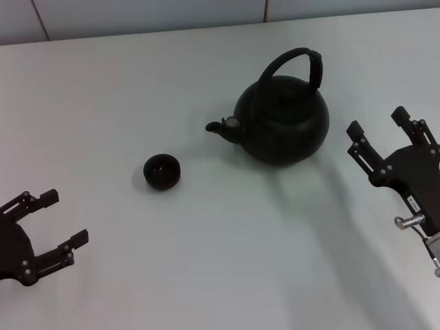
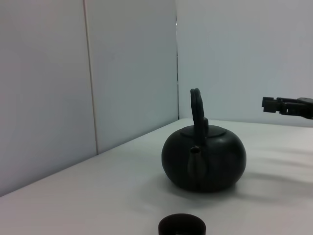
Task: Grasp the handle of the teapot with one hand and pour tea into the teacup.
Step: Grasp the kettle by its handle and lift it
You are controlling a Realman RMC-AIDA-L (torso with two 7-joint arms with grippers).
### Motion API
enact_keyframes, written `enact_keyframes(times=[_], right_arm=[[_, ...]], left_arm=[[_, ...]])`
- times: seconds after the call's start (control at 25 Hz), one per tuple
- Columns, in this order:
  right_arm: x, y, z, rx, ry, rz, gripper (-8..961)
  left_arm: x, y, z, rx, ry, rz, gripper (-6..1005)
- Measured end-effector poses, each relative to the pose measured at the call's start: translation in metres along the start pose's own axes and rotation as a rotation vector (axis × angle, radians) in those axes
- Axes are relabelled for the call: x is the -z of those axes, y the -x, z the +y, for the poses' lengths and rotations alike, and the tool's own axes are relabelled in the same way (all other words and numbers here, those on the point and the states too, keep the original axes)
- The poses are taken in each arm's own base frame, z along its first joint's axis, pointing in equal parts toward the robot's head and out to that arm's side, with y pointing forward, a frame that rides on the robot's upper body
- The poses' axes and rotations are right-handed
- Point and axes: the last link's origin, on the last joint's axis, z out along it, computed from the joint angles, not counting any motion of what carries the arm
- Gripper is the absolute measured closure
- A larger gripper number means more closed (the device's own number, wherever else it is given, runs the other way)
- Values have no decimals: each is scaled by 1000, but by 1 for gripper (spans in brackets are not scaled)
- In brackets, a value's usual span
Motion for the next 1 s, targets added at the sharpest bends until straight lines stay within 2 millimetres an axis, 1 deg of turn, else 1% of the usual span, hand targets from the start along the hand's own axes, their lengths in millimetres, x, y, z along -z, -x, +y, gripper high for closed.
enact_keyframes(times=[0.2, 0.36, 0.68, 1.0], right_arm=[[-2, 0, -1, 1, 0, -1, 239], [-9, 0, -3, 6, 11, 5, 243], [-50, 4, -16, 7, 52, 30, 251], [-79, 5, -24, 25, 93, 78, 259]], left_arm=[[0, -1, 0, -1, 0, 3, 192], [-1, 0, 1, 1, 0, 5, 191], [-3, 1, 4, 6, 2, 10, 191], [-4, 2, 9, 12, 0, 16, 191]])
